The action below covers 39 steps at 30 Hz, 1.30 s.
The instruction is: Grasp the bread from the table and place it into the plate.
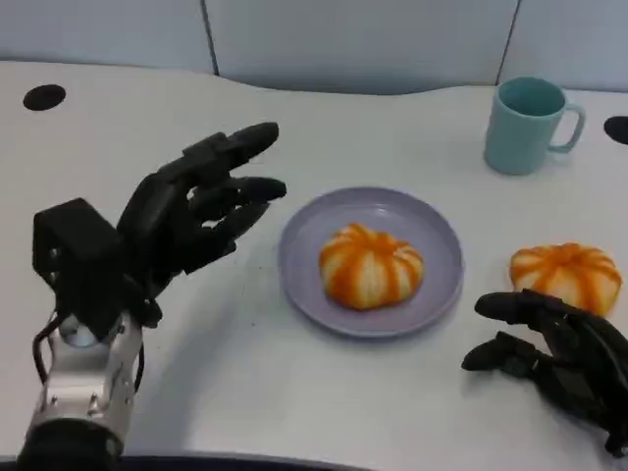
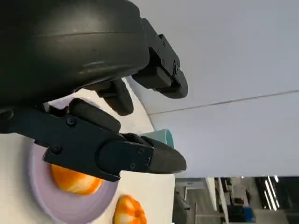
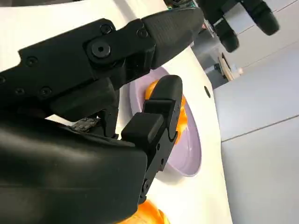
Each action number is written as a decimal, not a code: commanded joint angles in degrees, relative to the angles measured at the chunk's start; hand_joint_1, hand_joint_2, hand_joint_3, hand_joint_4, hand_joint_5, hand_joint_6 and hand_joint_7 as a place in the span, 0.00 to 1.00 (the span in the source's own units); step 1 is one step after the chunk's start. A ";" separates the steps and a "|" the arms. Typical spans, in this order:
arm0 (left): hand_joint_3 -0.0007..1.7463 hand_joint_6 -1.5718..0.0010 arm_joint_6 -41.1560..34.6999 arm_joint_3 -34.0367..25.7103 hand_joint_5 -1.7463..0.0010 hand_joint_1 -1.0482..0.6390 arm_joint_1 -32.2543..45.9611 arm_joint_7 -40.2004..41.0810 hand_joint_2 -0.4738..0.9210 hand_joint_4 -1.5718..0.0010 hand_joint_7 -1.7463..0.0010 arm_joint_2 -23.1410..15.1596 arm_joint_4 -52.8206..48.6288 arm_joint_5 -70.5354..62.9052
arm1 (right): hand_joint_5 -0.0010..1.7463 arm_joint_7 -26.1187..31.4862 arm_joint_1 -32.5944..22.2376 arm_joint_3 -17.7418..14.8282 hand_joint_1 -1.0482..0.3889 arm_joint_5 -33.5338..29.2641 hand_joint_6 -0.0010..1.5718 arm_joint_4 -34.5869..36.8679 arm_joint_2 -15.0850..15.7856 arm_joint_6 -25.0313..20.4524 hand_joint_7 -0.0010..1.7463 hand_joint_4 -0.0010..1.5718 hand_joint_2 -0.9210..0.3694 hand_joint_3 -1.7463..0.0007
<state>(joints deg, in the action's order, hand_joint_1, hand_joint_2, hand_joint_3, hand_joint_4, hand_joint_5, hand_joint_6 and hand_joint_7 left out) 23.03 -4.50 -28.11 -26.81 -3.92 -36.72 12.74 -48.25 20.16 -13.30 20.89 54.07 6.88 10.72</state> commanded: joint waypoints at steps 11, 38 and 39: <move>0.16 0.73 -10.37 -3.69 0.24 0.29 7.74 0.67 1.00 0.80 0.58 2.05 10.19 7.25 | 0.61 0.87 -2.25 0.22 0.43 -0.69 0.54 -0.74 -0.02 -1.40 0.29 0.43 0.00 0.96; 0.20 0.63 -19.65 -8.11 0.13 0.37 18.14 2.23 1.00 0.64 0.42 3.24 11.84 11.37 | 0.60 0.56 -2.20 0.15 0.44 -0.63 0.55 -0.79 0.40 -2.72 0.28 0.44 0.00 0.96; 0.20 0.63 -19.73 -8.06 0.13 0.37 18.25 2.34 1.00 0.64 0.42 3.14 11.76 11.15 | 0.60 0.36 -2.17 0.15 0.44 -0.66 0.54 -0.64 0.44 -2.51 0.28 0.43 0.00 0.96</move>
<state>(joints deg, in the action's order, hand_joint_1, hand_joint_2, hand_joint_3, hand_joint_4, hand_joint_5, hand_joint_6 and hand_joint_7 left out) 2.70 -12.40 -9.90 -23.98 0.16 -24.76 24.48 -47.97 19.46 -13.23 20.82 52.60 6.80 8.89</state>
